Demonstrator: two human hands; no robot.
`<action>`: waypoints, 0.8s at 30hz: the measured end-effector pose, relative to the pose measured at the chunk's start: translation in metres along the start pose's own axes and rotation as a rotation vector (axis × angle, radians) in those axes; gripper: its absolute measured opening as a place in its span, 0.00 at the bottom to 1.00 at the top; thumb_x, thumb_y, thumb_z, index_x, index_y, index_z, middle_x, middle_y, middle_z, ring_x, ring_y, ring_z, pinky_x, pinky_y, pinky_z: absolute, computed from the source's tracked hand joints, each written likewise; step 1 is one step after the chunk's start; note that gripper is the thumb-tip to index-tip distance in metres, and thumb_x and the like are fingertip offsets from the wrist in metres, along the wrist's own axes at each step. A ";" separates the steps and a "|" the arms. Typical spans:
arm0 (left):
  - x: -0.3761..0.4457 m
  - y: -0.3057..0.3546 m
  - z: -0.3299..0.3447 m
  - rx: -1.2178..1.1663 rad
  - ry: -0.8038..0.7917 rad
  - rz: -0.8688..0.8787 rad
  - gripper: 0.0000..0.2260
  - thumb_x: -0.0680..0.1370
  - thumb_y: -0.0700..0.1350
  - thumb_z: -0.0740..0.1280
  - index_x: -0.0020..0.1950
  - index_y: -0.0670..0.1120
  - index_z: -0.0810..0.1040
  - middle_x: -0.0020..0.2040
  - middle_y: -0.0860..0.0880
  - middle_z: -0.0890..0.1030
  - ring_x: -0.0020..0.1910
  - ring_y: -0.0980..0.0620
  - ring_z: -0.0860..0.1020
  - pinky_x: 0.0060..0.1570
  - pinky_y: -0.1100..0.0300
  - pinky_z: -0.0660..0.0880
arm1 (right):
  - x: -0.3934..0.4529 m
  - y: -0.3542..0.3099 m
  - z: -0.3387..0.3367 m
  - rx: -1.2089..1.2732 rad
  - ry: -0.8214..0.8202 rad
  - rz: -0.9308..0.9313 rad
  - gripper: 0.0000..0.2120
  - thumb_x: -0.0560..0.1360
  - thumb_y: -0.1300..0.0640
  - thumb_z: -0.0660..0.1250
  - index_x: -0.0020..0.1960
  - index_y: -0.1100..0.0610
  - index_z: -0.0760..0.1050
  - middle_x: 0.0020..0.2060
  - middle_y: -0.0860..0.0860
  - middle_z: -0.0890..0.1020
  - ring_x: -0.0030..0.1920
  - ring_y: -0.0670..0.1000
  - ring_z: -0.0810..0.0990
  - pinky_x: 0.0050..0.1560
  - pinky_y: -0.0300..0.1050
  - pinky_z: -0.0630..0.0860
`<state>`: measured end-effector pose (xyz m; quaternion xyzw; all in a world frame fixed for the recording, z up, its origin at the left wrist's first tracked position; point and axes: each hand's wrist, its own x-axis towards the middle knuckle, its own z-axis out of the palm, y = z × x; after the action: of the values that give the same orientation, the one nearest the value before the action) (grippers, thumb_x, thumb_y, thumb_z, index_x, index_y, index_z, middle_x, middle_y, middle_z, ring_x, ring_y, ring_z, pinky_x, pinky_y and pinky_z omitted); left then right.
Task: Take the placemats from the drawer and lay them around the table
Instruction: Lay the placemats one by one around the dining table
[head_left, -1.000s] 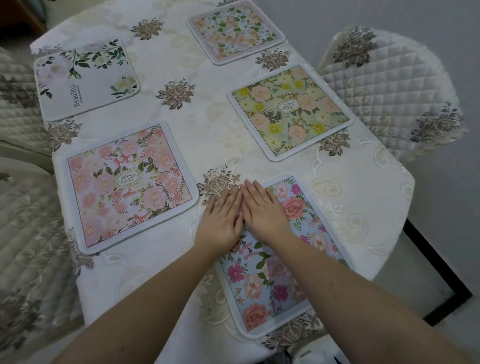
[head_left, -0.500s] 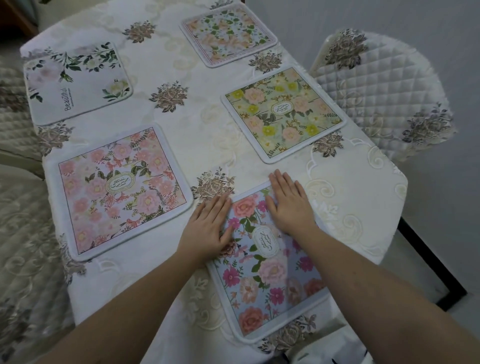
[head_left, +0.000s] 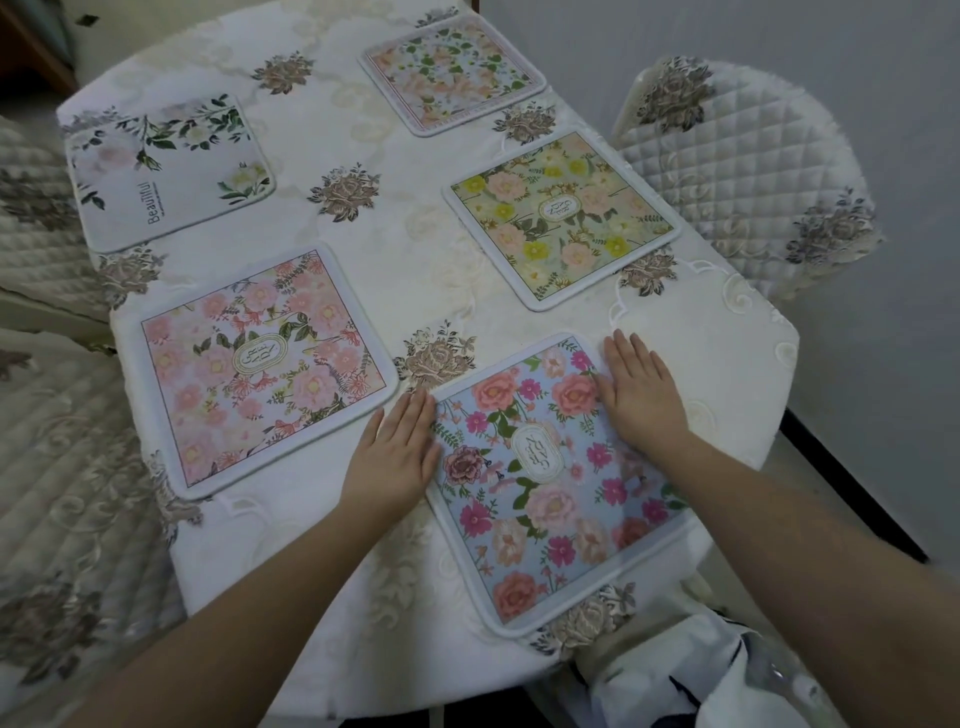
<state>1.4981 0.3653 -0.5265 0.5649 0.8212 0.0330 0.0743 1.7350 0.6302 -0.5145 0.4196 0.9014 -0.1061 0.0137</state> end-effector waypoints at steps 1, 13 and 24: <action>-0.001 0.006 -0.003 -0.022 0.001 -0.008 0.28 0.83 0.58 0.44 0.81 0.47 0.51 0.81 0.50 0.51 0.80 0.52 0.50 0.76 0.53 0.43 | -0.009 -0.010 0.000 0.020 0.013 -0.008 0.33 0.79 0.42 0.38 0.80 0.56 0.51 0.79 0.53 0.54 0.79 0.52 0.49 0.77 0.49 0.44; -0.056 0.110 0.027 -0.147 -0.047 0.037 0.26 0.83 0.52 0.48 0.79 0.43 0.58 0.80 0.47 0.56 0.79 0.48 0.56 0.75 0.45 0.55 | -0.119 -0.098 0.045 0.061 -0.044 -0.106 0.28 0.82 0.47 0.42 0.79 0.55 0.56 0.78 0.51 0.57 0.78 0.51 0.53 0.76 0.51 0.52; -0.061 0.095 0.022 -0.071 -0.096 0.118 0.27 0.83 0.57 0.50 0.80 0.48 0.57 0.80 0.49 0.56 0.80 0.50 0.53 0.77 0.47 0.52 | -0.131 -0.051 0.038 -0.007 -0.057 -0.098 0.27 0.83 0.44 0.47 0.80 0.49 0.50 0.79 0.47 0.52 0.79 0.48 0.50 0.77 0.51 0.45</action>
<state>1.6110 0.3421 -0.5304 0.6103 0.7802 0.0390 0.1316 1.7786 0.4914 -0.5279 0.3717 0.9205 -0.1152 0.0358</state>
